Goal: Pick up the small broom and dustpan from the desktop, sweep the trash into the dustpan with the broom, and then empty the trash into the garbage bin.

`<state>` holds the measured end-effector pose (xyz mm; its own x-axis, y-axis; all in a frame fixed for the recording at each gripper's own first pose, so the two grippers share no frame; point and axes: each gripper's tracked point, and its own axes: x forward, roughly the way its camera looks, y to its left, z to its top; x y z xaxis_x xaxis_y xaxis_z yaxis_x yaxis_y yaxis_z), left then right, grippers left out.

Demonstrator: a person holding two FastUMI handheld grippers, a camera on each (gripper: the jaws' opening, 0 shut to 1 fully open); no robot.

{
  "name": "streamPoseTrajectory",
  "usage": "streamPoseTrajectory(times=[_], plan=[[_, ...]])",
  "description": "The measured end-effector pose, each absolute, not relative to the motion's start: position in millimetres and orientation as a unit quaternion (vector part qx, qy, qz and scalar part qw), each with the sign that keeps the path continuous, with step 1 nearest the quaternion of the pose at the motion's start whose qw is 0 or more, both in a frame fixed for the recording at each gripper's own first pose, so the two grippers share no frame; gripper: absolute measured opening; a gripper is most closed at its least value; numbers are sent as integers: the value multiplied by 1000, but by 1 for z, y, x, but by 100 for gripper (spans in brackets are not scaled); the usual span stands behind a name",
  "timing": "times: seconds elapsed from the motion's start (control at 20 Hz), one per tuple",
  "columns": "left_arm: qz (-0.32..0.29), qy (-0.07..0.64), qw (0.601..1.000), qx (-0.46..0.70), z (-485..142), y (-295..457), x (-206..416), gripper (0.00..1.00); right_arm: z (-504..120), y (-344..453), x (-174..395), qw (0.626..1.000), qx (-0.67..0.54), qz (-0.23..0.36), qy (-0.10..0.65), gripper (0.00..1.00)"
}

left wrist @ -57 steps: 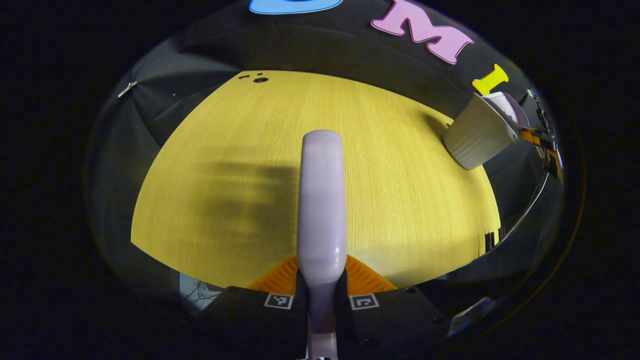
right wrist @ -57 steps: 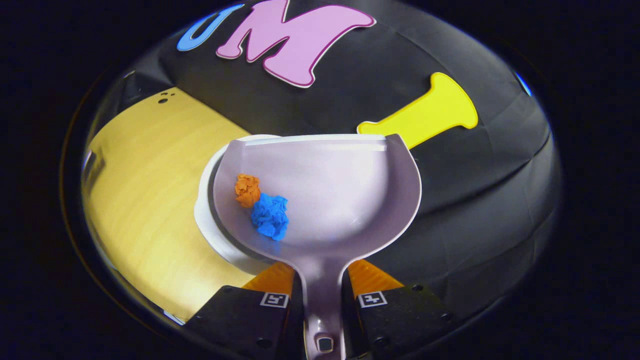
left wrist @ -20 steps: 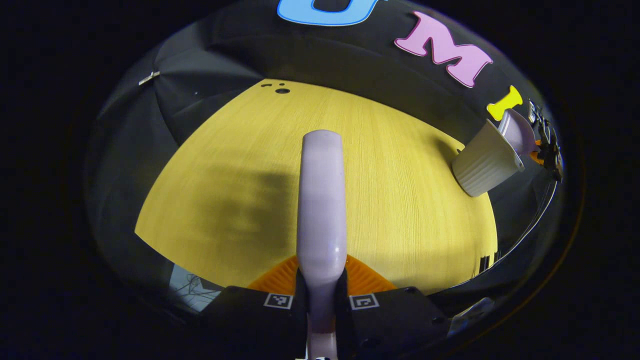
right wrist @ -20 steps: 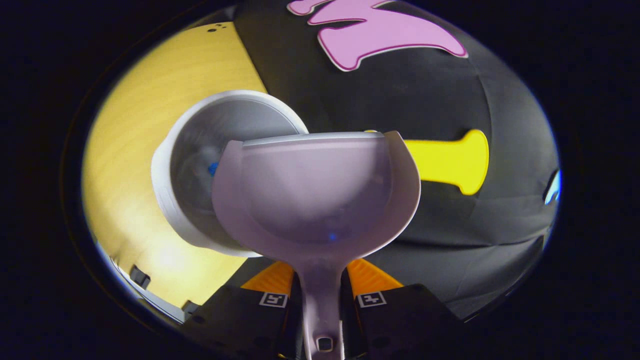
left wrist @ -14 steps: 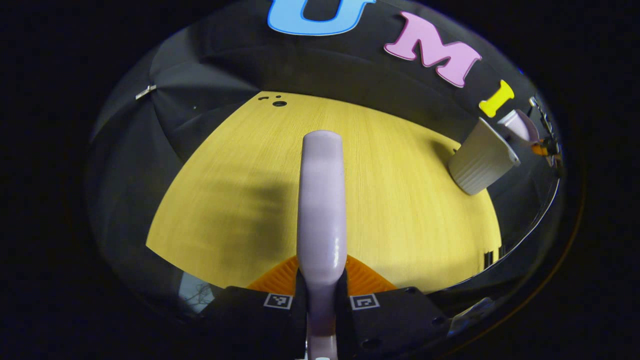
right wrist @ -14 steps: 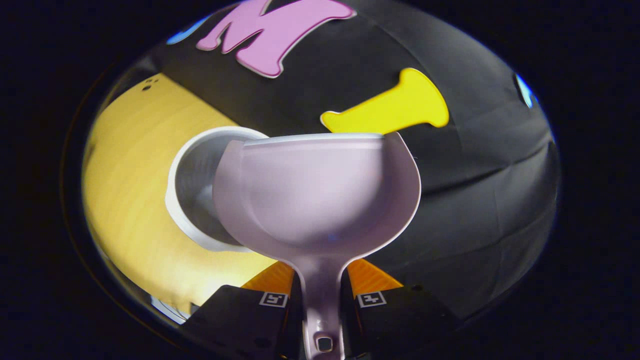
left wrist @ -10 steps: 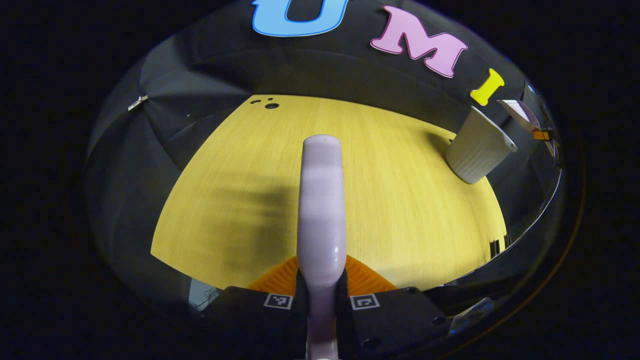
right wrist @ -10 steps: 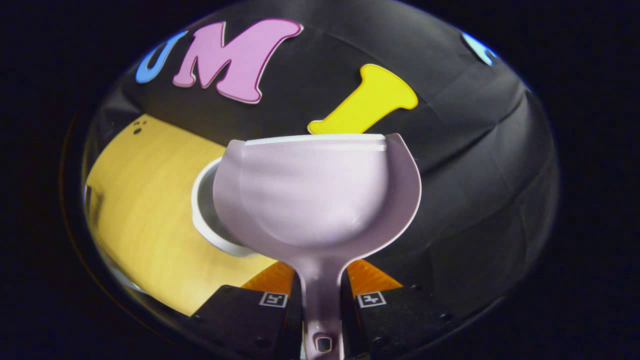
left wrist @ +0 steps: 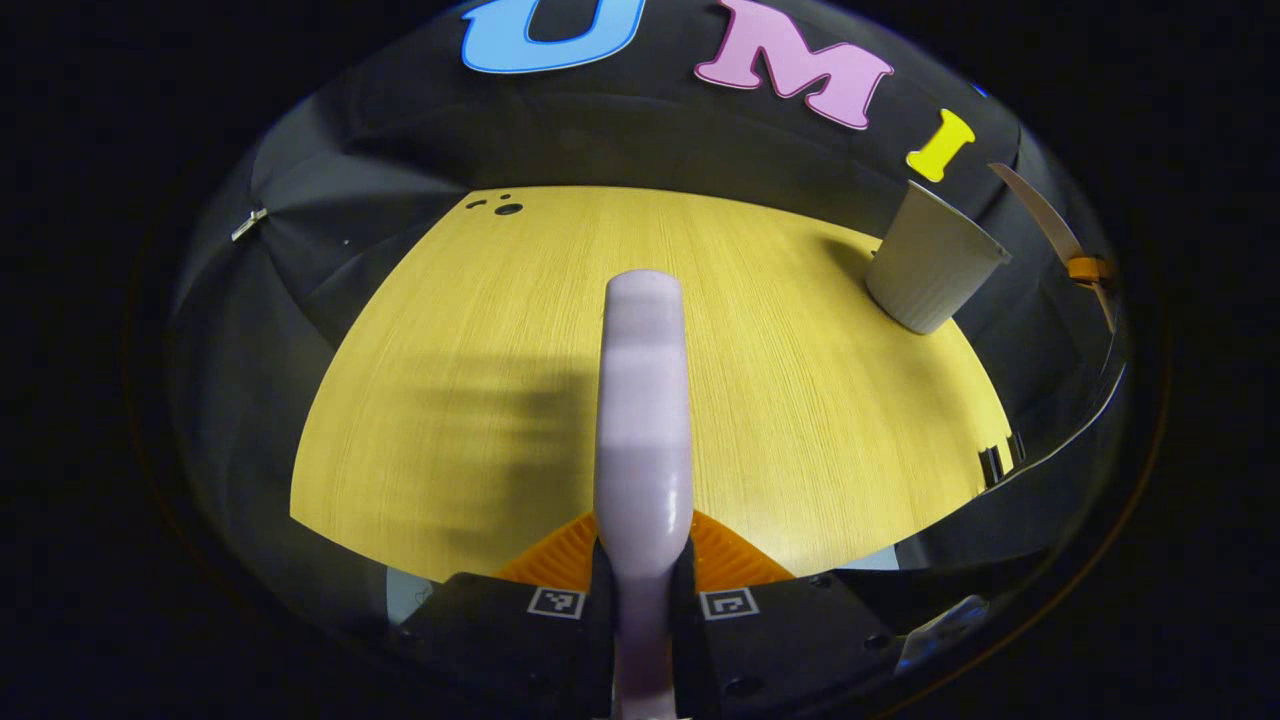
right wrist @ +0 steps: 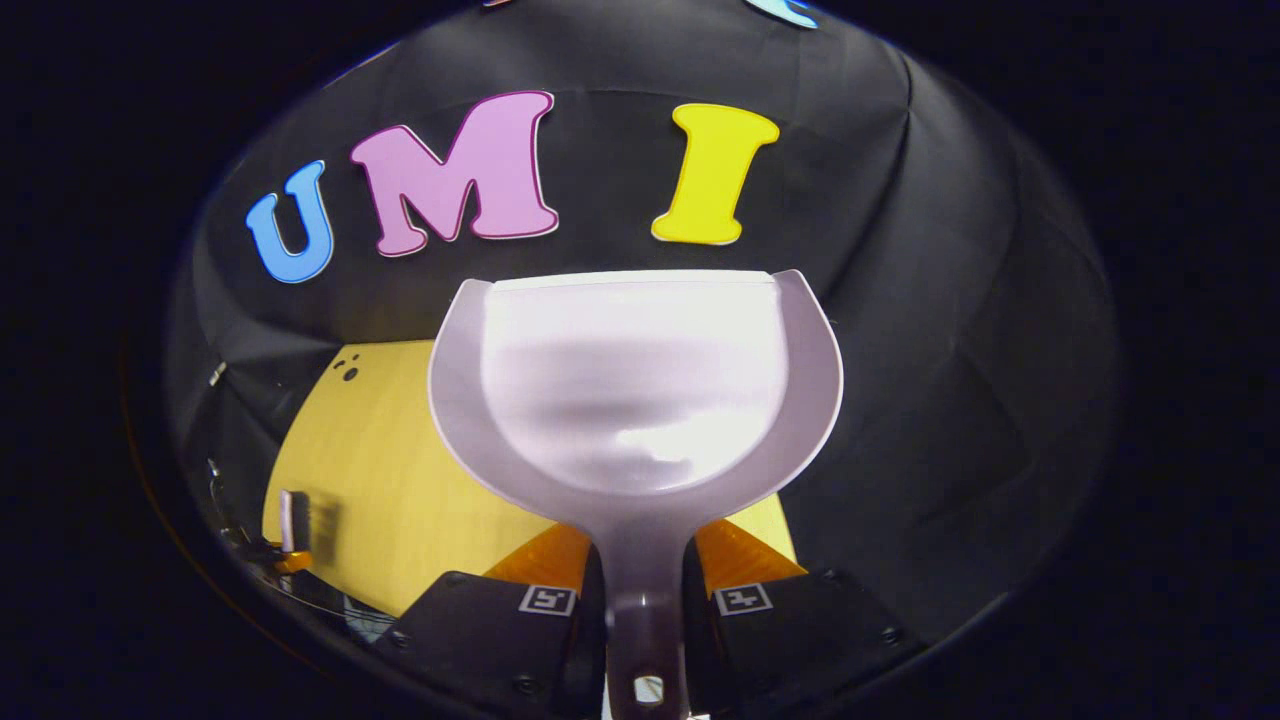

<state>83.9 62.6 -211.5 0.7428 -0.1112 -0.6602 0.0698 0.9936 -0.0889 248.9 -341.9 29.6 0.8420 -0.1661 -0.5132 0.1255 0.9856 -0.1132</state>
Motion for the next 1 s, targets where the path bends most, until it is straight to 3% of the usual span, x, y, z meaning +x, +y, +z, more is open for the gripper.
streamPoseTrajectory(times=[0.05,0.1,0.2,0.25,0.3,0.35,0.4,0.45,0.5,0.65,0.7,0.95,1.0], plan=[[-48,354,934,-30,-212,63,83,27,23,-337,241,958,-30,-73,274,31],[-48,354,933,-33,-213,64,80,27,17,-332,235,958,-26,-73,276,39],[-48,356,933,-36,-214,67,76,28,13,-317,224,960,-20,-68,270,35],[-49,356,932,-33,-215,70,75,28,10,-309,219,961,-15,-63,268,40],[-49,356,933,-27,-215,73,74,28,5,-299,214,962,-11,-57,268,36],[-49,354,934,-21,-214,76,75,28,0,-288,209,961,-6,-48,271,40],[-49,353,934,-16,-215,79,76,28,-7,-274,205,960,-4,-38,276,31],[-50,351,935,-15,-214,80,77,28,-14,-261,202,959,-6,-28,281,36],[-53,349,936,-16,-214,80,78,28,-22,-249,198,958,-13,-21,286,31],[-60,349,935,-16,-216,79,79,28,-55,-203,186,951,-25,7,307,35],[-62,351,934,-14,-218,78,80,28,-70,-185,184,947,-21,23,319,31],[-69,365,928,-10,-225,71,89,27,-146,-138,193,922,-30,55,381,40],[-70,369,927,-9,-226,71,92,28,-158,-137,198,919,-30,53,390,35]])
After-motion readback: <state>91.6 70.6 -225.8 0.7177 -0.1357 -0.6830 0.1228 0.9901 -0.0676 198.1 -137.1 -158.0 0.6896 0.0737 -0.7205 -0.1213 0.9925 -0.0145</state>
